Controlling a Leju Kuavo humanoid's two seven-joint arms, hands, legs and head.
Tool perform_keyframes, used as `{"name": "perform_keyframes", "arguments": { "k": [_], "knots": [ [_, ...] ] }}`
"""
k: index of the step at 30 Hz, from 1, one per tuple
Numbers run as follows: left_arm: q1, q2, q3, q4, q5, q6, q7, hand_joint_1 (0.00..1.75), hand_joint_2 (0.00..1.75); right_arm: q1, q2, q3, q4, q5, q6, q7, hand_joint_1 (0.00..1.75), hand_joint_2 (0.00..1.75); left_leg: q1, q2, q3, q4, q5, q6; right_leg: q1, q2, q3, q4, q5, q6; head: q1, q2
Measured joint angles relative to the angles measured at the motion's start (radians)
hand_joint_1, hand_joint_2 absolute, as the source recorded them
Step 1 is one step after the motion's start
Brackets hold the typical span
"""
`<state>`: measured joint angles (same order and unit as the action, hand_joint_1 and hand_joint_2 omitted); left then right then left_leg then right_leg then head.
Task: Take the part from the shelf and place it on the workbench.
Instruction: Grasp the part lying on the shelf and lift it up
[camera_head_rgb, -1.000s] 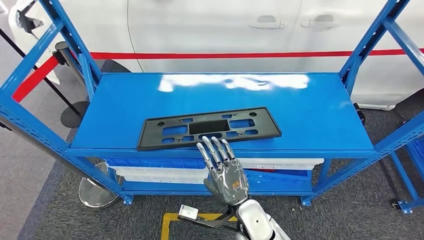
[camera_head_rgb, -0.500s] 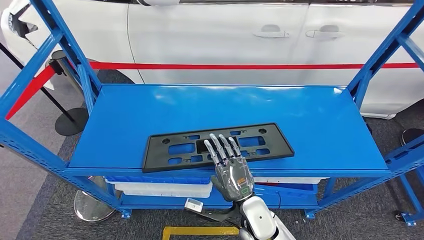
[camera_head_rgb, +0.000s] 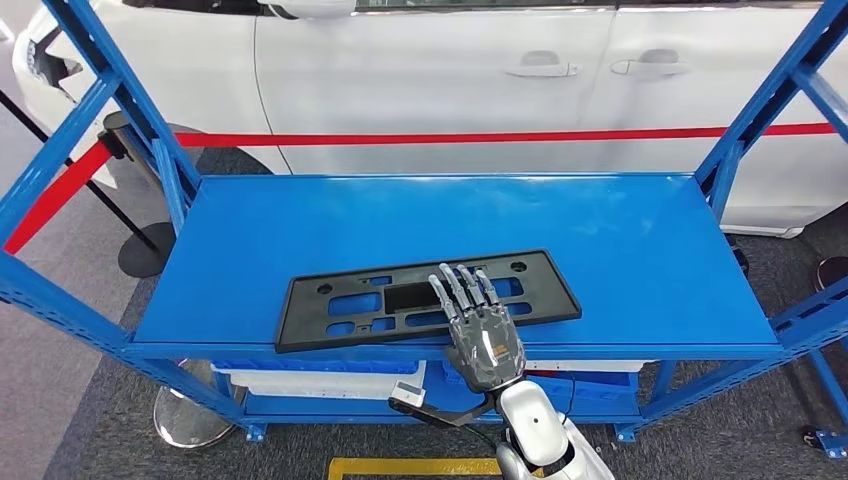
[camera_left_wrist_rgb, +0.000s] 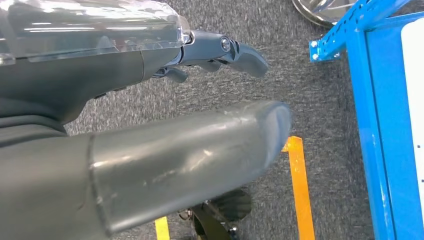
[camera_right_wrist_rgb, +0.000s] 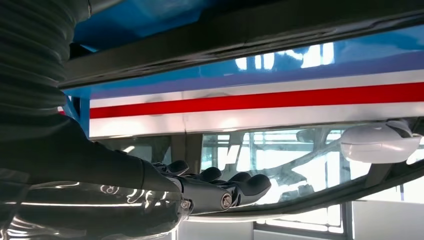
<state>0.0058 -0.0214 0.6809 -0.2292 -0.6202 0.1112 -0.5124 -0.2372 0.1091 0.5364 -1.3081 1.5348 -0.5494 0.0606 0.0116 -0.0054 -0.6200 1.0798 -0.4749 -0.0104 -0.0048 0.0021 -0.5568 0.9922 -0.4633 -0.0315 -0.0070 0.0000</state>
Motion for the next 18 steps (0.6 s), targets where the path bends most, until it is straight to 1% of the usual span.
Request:
{"name": "perform_keyframes", "arguments": {
  "k": [1,2,3,4,5,6,7,8,9,10,11,13,14,15,16,17,18],
  "knots": [
    [0.000,0.001,0.000,0.000,0.000,0.000,0.000,0.00,0.00,-0.002,0.000,0.000,0.002,0.000,0.001,0.000,0.00,1.75,0.002,0.000,-0.024,0.057,-0.033,-0.004,0.000,-0.002,0.001,-0.001,0.000,-0.003,-0.002,0.000],
    [0.000,0.002,0.000,0.000,0.000,0.000,0.000,0.00,0.00,-0.003,0.000,0.000,0.004,0.001,0.002,0.000,0.00,1.75,0.002,0.000,-0.054,0.125,-0.068,-0.007,0.000,-0.002,0.001,0.000,0.000,-0.005,-0.004,0.000],
    [0.001,0.002,0.000,0.000,-0.001,-0.001,0.000,0.00,0.00,-0.003,0.000,0.000,0.008,0.001,0.004,0.000,0.00,1.75,0.004,0.000,-0.079,0.181,-0.090,-0.011,0.000,-0.003,0.000,0.001,-0.001,-0.005,-0.004,0.000],
    [0.002,0.003,0.000,0.000,-0.003,-0.002,0.000,0.00,0.00,-0.004,0.000,0.000,0.012,0.001,0.008,0.001,0.00,1.75,0.005,0.000,-0.092,0.213,-0.095,-0.014,0.000,-0.003,0.000,0.002,-0.002,-0.005,-0.004,0.000],
    [0.003,0.003,0.000,0.000,-0.005,-0.003,-0.001,0.00,0.00,-0.007,0.000,0.000,0.017,0.000,0.012,0.002,0.00,1.75,0.007,0.001,-0.087,0.205,-0.081,-0.016,0.000,-0.003,0.000,0.004,-0.003,-0.004,-0.004,0.000],
    [0.003,0.003,0.000,0.000,-0.008,-0.005,-0.002,0.00,0.00,-0.012,0.000,0.000,0.022,-0.001,0.016,0.003,0.00,1.75,0.009,0.001,-0.063,0.158,-0.051,-0.018,-0.001,-0.002,0.001,0.007,-0.005,-0.002,-0.004,0.000],
    [0.002,0.004,0.000,0.000,-0.012,-0.006,-0.002,0.00,0.00,-0.019,0.001,0.000,0.029,-0.002,0.021,0.005,0.00,1.75,0.012,0.002,-0.027,0.086,-0.017,-0.018,-0.001,-0.002,0.001,0.011,-0.008,0.001,-0.004,0.000],
    [0.000,0.004,0.001,0.000,-0.015,-0.008,-0.003,0.00,0.00,-0.029,0.002,0.000,0.035,-0.005,0.025,0.008,0.00,1.75,0.011,0.002,0.006,0.022,0.006,-0.017,0.000,-0.001,0.000,0.016,-0.012,0.006,-0.005,0.000],
    [-0.001,0.005,0.001,0.000,-0.019,-0.010,-0.004,0.00,0.00,-0.040,0.004,-0.002,0.043,-0.009,0.028,0.009,0.00,1.75,0.010,0.001,0.029,-0.025,0.019,-0.012,0.002,0.000,-0.001,0.021,-0.015,0.011,-0.005,0.000],
    [-0.002,0.005,0.002,0.000,-0.022,-0.013,-0.005,0.00,0.00,-0.051,0.006,-0.003,0.051,-0.012,0.033,0.011,0.00,1.75,0.008,0.000,0.040,-0.048,0.022,-0.006,0.003,0.001,-0.003,0.024,-0.016,0.016,-0.005,0.000],
    [-0.003,0.005,0.002,0.000,-0.024,-0.016,-0.005,0.00,0.00,-0.062,0.008,-0.006,0.060,-0.014,0.038,0.012,0.00,1.75,0.005,-0.001,0.040,-0.050,0.019,0.001,0.004,0.001,-0.004,0.024,-0.017,0.020,-0.004,0.000],
    [-0.002,0.005,0.003,0.000,-0.032,-0.021,-0.006,0.00,0.00,-0.086,0.013,-0.012,0.086,-0.019,0.049,0.013,0.00,1.75,0.007,-0.001,0.040,-0.054,0.024,0.014,0.002,0.001,-0.005,0.028,-0.020,0.029,-0.004,0.000],
    [-0.003,0.005,0.003,0.000,-0.036,-0.022,-0.005,0.00,0.00,-0.099,0.016,-0.014,0.101,-0.020,0.055,0.015,0.00,1.75,0.008,-0.001,0.041,-0.057,0.025,0.021,0.001,0.001,-0.011,0.042,-0.031,0.034,-0.002,0.000],
    [-0.004,0.005,0.003,0.000,-0.039,-0.022,-0.005,0.00,0.00,-0.112,0.018,-0.016,0.117,-0.021,0.059,0.017,0.00,1.75,0.010,0.000,0.041,-0.059,0.027,0.028,0.000,0.000,-0.027,0.076,-0.052,0.038,0.000,0.000],
    [-0.005,0.006,0.003,0.000,-0.041,-0.022,-0.004,0.00,0.00,-0.124,0.020,-0.019,0.134,-0.022,0.063,0.019,0.00,1.75,0.010,0.000,0.041,-0.060,0.028,0.032,-0.002,0.000,-0.052,0.130,-0.082,0.042,0.001,0.000],
    [-0.006,0.006,0.004,0.000,-0.042,-0.022,-0.003,0.00,0.00,-0.134,0.022,-0.021,0.151,-0.022,0.066,0.021,0.00,1.75,0.010,0.001,0.040,-0.060,0.028,0.036,-0.002,-0.001,-0.086,0.196,-0.113,0.044,0.003,0.000],
    [-0.006,0.006,0.006,0.000,-0.045,-0.024,-0.002,0.00,0.00,-0.143,0.024,-0.022,0.172,-0.024,0.069,0.022,0.00,1.75,0.009,0.001,0.040,-0.060,0.027,0.037,-0.003,-0.001,-0.120,0.259,-0.136,0.046,0.003,0.000]
  ]
}}
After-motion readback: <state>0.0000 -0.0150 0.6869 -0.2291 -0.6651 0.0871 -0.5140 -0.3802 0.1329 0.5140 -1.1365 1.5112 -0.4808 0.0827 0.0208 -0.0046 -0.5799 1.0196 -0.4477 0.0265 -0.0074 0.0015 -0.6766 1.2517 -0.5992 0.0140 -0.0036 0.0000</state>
